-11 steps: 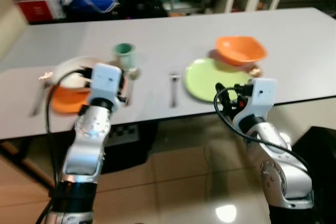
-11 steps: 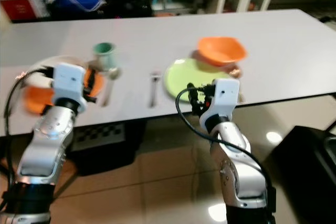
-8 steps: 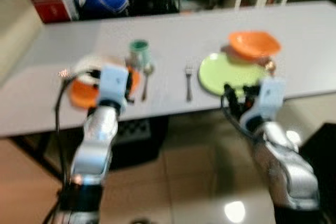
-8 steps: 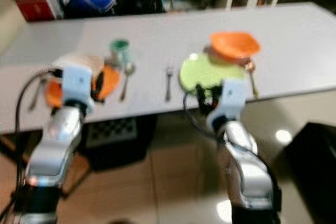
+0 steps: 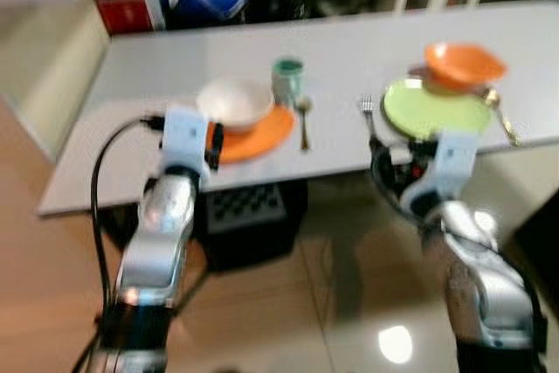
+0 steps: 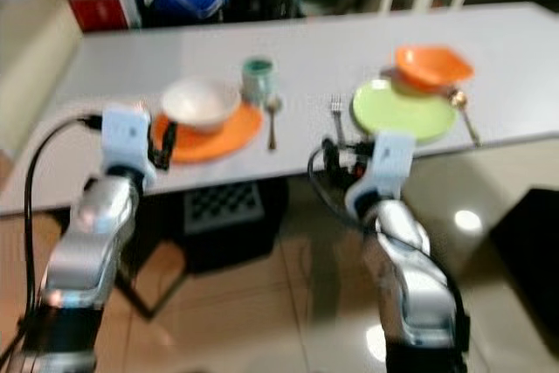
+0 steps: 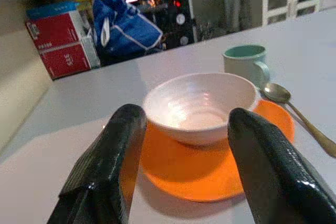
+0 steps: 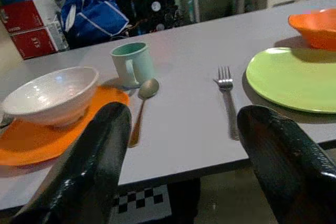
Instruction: Setting the table
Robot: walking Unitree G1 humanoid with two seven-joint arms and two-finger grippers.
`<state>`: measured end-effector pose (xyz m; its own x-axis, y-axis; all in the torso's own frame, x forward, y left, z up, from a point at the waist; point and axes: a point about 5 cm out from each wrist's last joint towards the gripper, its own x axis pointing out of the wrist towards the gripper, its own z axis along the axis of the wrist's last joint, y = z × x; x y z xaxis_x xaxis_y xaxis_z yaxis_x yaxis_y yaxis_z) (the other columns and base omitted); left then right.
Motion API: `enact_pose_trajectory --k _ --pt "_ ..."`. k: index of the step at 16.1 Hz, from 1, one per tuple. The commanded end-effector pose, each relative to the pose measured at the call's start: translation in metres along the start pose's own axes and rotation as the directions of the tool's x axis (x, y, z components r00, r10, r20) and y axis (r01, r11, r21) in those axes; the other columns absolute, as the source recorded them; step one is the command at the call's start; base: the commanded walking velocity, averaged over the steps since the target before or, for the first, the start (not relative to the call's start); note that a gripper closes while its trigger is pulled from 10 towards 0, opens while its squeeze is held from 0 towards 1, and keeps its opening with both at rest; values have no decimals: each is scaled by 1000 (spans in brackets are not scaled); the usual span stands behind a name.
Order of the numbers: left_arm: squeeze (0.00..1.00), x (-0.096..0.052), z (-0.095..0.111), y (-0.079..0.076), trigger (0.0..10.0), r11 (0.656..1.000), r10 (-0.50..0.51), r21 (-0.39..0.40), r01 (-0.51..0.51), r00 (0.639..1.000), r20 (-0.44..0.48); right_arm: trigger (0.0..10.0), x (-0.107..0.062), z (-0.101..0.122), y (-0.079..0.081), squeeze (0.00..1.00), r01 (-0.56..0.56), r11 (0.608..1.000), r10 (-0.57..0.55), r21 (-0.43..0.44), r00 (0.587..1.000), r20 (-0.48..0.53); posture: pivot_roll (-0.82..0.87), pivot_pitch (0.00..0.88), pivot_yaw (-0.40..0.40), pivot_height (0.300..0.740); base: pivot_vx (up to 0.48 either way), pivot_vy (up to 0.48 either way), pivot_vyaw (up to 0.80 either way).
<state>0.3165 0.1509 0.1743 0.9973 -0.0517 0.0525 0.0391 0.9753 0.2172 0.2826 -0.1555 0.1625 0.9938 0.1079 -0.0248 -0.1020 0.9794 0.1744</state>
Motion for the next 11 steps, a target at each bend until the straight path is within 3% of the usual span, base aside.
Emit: enact_pose_trajectory --k 1,2,3,11 --pt "1000 -1 3 10 10000 999 41 25 -42 999 14 10000 1 4 4 1000 -3 1000 3 -10 1000 16 -63 0 10 740 0 420 0" --pt "976 0 3 10 10000 998 46 32 -46 999 20 10000 2 4 4 886 -1 1000 1 -20 1000 17 -62 0 10 740 0 428 0" --pt "0 1 4 14 10000 997 62 37 -63 998 22 10000 2 4 5 0 -3 1000 4 -30 1000 19 -62 0 10 740 0 480 0" --pt "0 2 8 19 10000 995 89 38 -90 995 34 10000 3 3 6 0 -14 999 14 -29 1000 10 -59 0 9 740 0 480 0"
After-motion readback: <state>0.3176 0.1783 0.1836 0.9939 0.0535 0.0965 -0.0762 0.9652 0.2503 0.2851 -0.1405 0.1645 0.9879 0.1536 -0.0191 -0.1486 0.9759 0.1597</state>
